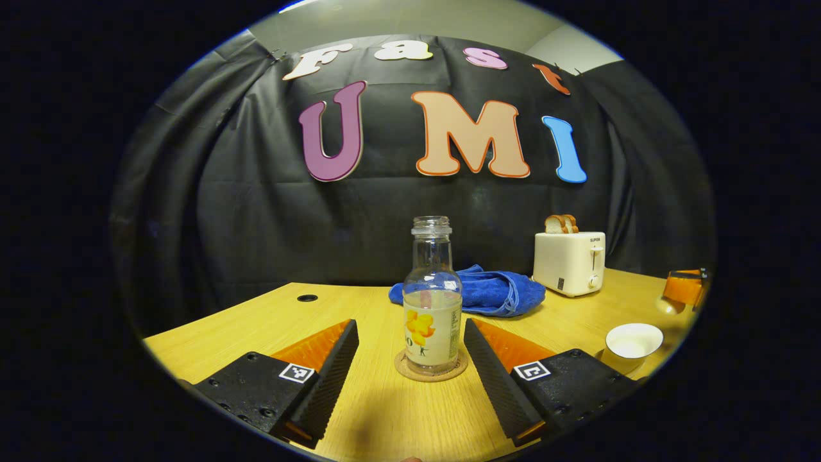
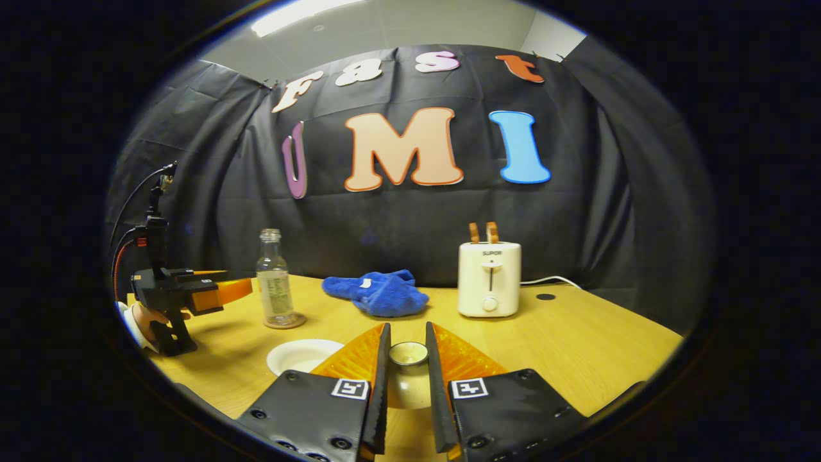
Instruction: Open the teacup lid with one hand, grasp the water bottle and pour water into the teacup with the other hand; after pouring, place the water bottle on the coaster and then close the teacup lid.
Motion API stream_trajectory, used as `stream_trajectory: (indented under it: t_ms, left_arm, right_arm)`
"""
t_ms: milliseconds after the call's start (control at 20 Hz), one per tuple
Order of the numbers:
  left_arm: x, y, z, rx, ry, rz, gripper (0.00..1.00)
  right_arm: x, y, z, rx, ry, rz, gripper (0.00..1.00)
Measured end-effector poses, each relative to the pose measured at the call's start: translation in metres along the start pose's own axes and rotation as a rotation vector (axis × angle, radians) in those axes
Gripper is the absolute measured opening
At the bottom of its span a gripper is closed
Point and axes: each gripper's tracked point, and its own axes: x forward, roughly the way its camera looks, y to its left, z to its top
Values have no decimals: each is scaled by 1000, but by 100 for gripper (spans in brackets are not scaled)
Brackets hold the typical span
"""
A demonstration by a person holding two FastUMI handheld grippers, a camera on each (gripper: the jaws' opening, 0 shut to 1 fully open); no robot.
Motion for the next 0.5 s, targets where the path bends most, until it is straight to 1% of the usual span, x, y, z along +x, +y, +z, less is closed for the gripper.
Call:
stream_trajectory:
  t_ms: [50, 100, 250, 400, 500]
  left_arm:
    - [-7, 4, -1, -1, 0, 9, 96]
    - [-11, 5, -1, -3, 2, 12, 96]
    - [-22, 11, 0, 1, 2, 47, 96]
    - [-30, 13, 0, 2, 0, 76, 96]
    - [-33, 12, 1, 2, 0, 78, 96]
  right_arm:
    - [2, 9, -1, 0, 2, 35, 33]
    - [4, 19, -1, 2, 3, 68, 31]
    - [8, 41, -2, 4, 6, 138, 32]
    - [14, 63, -7, 0, 31, 200, 33]
    - [18, 69, -13, -12, 67, 217, 32]
